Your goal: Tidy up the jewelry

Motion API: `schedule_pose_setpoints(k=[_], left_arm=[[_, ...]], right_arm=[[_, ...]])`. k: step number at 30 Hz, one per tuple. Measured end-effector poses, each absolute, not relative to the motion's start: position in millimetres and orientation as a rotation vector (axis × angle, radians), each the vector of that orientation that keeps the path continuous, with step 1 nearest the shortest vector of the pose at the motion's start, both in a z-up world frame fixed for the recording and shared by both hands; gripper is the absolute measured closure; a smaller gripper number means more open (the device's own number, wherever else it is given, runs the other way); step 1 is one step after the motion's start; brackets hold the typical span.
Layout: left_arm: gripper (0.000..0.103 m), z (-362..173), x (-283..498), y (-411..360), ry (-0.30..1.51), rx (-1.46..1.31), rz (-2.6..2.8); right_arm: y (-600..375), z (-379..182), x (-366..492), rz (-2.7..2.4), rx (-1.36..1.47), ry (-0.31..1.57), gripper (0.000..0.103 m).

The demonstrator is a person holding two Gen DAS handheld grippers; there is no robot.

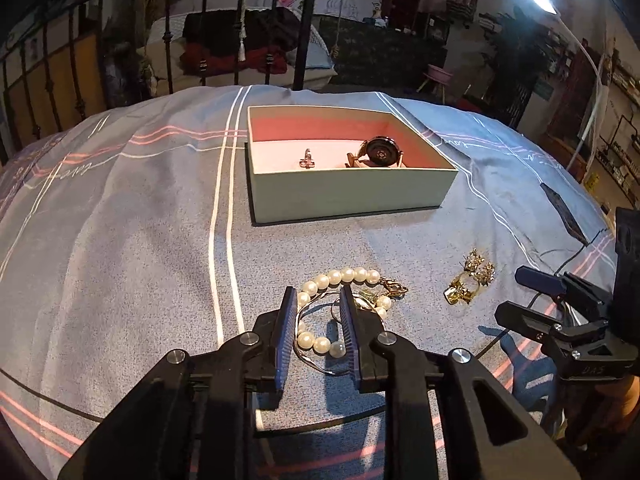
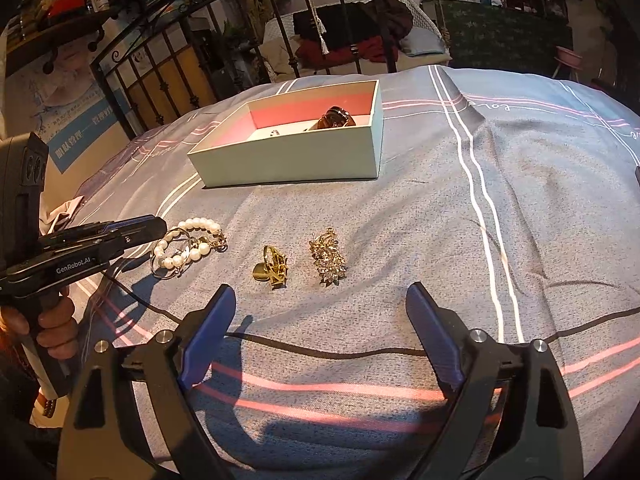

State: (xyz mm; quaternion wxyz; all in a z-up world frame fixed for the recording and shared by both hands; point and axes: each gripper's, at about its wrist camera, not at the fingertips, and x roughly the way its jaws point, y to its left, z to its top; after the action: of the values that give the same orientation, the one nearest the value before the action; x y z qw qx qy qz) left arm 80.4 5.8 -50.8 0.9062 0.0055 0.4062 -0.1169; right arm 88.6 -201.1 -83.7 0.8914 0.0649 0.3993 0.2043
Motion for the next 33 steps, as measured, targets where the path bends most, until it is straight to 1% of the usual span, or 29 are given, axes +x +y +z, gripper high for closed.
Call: schedule_pose_setpoints(k=[6,10,12,13,14,17,19,20,21,22,23,25,26,27,28,29,30,31,32,33], left_arm=[[0.081,-59.6,83.7,-25.9,0.822,0.399,-0.339],[0.081,-69.6,87.3,-33.7,0.845,0.532,-0.404],[0.087,-71.5,88.6,-35.6,0.842,0.562,-0.418],[0.098,-70.9,89.2,-35.6,0.842,0.562,-0.426],[0.101,-69.9,90.4,-34.6,0.845,0.547,-0.426],[0.103,-63.2,93.4,-25.0,0.846,0.437,-0.420],[0.103,-55.7,94.0,-16.1,0.843,0.331,-0.418],[0.103,-51.9,93.3,-11.3,0.836,0.284,-0.409],[0.103,-48.0,93.0,-6.4,0.836,0.231,-0.411],[0.103,-44.3,92.0,-1.8,0.830,0.183,-0.411],[0.103,-41.1,91.4,2.1,0.826,0.143,-0.406],[0.103,-37.1,88.7,5.7,0.820,0.098,-0.401],[0.103,-36.0,87.0,6.4,0.819,0.094,-0.395],[0.103,-35.5,85.4,7.0,0.818,0.091,-0.390],[0.103,-35.5,84.4,6.9,0.821,0.090,-0.388],[0.103,-36.3,82.7,6.9,0.823,0.092,-0.378],[0.103,-37.2,80.5,9.0,0.827,0.088,-0.376],[0.103,-38.6,79.1,9.3,0.834,0.081,-0.376],[0.103,-40.0,77.2,10.4,0.841,0.077,-0.369],[0.103,-41.6,75.1,10.9,0.848,0.070,-0.367]], right_arm=[[-200.2,-84.1,88.6,0.434,0.137,0.832,0.015],[-199.8,-84.6,89.1,0.437,0.148,0.834,0.014],[-198.7,-84.6,89.1,0.437,0.144,0.835,0.013],[-198.3,-84.3,89.0,0.436,0.142,0.835,0.013],[-198.1,-84.0,89.2,0.436,0.142,0.835,0.013],[-197.5,-83.3,89.1,0.434,0.143,0.833,0.014],[-196.3,-81.3,88.3,0.439,0.142,0.825,0.023],[-194.2,-79.9,88.1,0.451,0.140,0.823,0.030],[-191.4,-78.8,88.5,0.462,0.134,0.825,0.035],[-187.1,-78.0,89.2,0.479,0.125,0.830,0.038],[-182.8,-77.2,89.8,0.492,0.112,0.832,0.043],[-173.6,-76.4,91.4,0.512,0.088,0.836,0.046],[-169.3,-76.1,93.1,0.524,0.082,0.838,0.051],[-164.7,-76.3,95.5,0.536,0.072,0.844,0.060],[-159.6,-76.6,98.5,0.539,0.055,0.851,0.063],[-155.6,-76.8,101.2,0.532,0.032,0.854,0.069],[-152.2,-77.1,103.7,0.527,0.010,0.853,0.077],[-149.8,-77.6,106.2,0.533,0.001,0.859,0.083],[-148.4,-78.3,107.6,0.545,0.001,0.867,0.092],[-148.9,-79.0,107.6,0.544,0.000,0.869,0.094]])
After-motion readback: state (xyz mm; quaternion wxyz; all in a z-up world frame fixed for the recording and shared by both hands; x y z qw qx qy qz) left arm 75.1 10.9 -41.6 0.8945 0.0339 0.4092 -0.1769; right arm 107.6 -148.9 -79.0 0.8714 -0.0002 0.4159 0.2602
